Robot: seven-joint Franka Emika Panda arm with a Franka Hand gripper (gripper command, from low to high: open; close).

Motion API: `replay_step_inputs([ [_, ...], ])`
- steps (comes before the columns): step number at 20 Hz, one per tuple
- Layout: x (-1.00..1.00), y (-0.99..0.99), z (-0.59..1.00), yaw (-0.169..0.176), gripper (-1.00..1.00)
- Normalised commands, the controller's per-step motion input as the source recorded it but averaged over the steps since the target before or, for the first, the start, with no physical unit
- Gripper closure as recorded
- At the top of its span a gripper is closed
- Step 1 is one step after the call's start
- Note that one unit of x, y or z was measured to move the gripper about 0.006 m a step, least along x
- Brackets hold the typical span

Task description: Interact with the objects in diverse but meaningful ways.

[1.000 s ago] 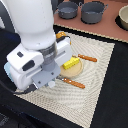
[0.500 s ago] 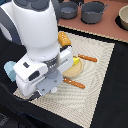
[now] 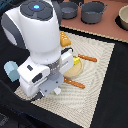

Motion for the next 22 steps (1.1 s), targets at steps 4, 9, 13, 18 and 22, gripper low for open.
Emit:
replay_step_inputs([
  [4,0.22,-0.05,1.0,-0.058,-1.0],
  [9,-0.18,0.12,0.65,-0.006,-1.0],
  [13,-0.61,0.31,0.06,0.036,-1.0],
  [18,-0.92,0.36,-0.11,0.011,-1.0],
  [22,-1.0,0.36,-0.08,0.0,-1.0],
])
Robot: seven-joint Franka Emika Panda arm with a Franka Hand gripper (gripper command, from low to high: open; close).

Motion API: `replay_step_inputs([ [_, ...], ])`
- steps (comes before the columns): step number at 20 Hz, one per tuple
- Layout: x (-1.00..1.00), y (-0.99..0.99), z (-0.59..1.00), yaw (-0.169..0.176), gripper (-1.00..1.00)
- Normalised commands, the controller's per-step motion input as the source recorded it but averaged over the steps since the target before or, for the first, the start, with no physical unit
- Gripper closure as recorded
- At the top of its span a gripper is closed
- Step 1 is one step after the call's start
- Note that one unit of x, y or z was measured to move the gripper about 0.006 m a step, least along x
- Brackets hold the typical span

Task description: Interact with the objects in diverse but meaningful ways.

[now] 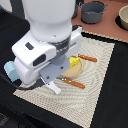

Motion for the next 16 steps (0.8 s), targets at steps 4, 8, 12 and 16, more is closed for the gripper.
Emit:
replay_step_inputs([
  [4,-1.0,0.33,-0.08,0.0,-1.0],
  [8,-1.0,0.22,-0.1,0.0,-1.0],
  [12,-1.0,0.13,-0.06,0.0,-1.0],
  [16,-1.0,0.0,0.0,-0.025,-1.0],
])
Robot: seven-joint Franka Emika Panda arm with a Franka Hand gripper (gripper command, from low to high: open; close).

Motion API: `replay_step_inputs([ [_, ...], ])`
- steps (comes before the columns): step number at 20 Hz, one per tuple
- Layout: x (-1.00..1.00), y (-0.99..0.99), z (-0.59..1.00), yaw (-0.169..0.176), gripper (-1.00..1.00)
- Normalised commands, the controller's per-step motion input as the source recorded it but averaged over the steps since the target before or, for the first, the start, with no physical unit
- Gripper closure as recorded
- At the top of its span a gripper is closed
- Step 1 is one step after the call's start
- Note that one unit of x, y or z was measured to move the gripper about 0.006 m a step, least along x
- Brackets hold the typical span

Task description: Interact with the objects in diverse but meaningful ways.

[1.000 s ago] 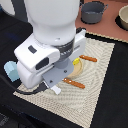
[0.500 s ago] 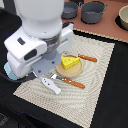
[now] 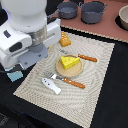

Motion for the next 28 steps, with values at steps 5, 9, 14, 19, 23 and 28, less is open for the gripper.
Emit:
replay_step_inputs([
  [5,-0.8,-0.02,0.0,0.017,-1.0],
  [9,-0.67,0.16,-0.03,0.143,-1.0],
  [14,-0.37,0.27,0.0,0.237,-1.0],
  [19,-0.58,0.15,-0.18,0.182,-1.0],
  [23,-0.81,0.02,-0.33,0.088,-1.0],
  [28,-0.82,0.01,-0.12,0.002,-1.0],
])
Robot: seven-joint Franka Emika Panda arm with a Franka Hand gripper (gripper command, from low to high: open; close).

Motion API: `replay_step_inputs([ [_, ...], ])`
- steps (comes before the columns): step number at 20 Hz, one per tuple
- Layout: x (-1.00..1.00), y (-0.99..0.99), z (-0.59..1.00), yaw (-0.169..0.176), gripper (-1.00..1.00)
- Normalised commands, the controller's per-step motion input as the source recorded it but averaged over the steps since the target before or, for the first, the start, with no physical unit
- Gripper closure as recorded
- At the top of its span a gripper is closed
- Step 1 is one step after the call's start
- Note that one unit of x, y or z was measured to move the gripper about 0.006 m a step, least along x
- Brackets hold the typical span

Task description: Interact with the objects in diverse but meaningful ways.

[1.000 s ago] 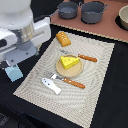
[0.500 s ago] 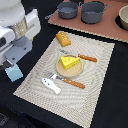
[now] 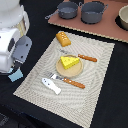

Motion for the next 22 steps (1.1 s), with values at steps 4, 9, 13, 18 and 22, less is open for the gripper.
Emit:
replay_step_inputs([
  [4,-0.65,0.02,-0.11,0.014,-1.0],
  [9,-0.13,0.08,-0.05,0.183,-1.0],
  [13,-0.1,0.03,-0.03,0.136,-1.0],
  [18,-0.2,0.0,-0.18,0.082,-1.0],
  [22,-0.31,0.0,-0.4,0.061,-1.0],
])
